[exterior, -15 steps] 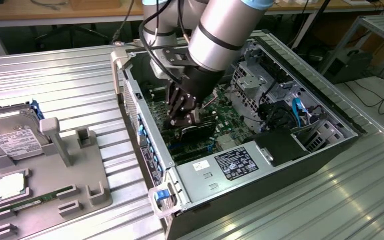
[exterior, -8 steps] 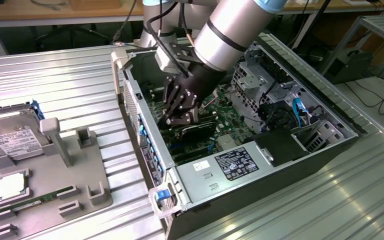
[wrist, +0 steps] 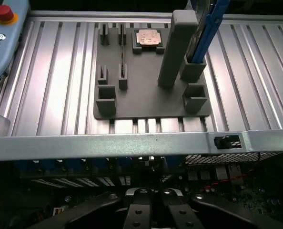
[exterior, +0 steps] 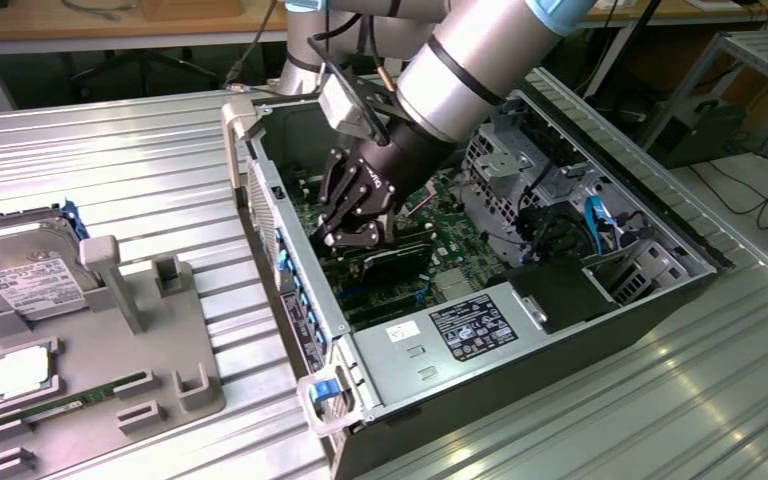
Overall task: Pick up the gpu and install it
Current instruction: 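Press down on the gpu until it lock into place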
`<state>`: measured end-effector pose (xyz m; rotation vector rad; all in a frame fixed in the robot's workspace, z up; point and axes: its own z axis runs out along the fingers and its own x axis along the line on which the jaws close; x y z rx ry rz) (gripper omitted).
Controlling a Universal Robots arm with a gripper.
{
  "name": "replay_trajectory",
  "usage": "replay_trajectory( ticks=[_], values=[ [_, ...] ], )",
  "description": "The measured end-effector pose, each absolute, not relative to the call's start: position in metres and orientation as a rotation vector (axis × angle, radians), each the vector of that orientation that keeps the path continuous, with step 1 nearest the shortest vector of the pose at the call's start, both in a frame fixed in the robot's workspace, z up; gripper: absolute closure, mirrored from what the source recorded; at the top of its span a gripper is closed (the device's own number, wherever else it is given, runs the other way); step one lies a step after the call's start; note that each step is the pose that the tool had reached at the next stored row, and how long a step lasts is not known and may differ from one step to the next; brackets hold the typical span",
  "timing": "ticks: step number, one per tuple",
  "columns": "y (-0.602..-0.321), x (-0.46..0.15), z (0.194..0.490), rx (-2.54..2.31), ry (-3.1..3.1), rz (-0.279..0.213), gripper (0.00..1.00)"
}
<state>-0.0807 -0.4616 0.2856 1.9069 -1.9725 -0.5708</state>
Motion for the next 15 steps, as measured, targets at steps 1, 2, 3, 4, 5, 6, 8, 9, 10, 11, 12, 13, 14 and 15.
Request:
replay_trajectory(
  ticks=[1,2,3,4,5,6,8,9,10,11,12,13,14,15],
  values=[
    [-0.462,-0.081,0.286,1.906,-1.972,-0.572,0.89],
    [-0.462,-0.081,0.285,1.906,-1.972,-0.572,0.89],
    [-0.462,-0.081,0.285,1.906,-1.971,-0.573,0.89],
    [-0.462,-0.081,0.285,1.905,-1.971,-0.573,0.89],
    [-0.462,-0.081,0.285,1.905,-1.971,-0.573,0.89],
    [-0.461,-0.081,0.284,1.906,-1.971,-0.574,0.89],
    [-0.462,-0.081,0.282,1.905,-1.971,-0.573,0.89],
    [-0.462,-0.080,0.281,1.905,-1.971,-0.573,0.89],
    [-0.462,-0.079,0.280,1.905,-1.971,-0.573,0.89],
    [-0.462,-0.077,0.280,1.906,-1.971,-0.574,0.89],
    [-0.461,-0.074,0.279,1.908,-1.972,-0.576,0.89],
    [-0.460,-0.071,0.280,1.908,-1.972,-0.575,0.89],
    [-0.460,-0.070,0.280,1.909,-1.974,-0.573,0.89],
    [-0.458,-0.070,0.280,1.914,-1.978,-0.568,0.89]
  ],
)
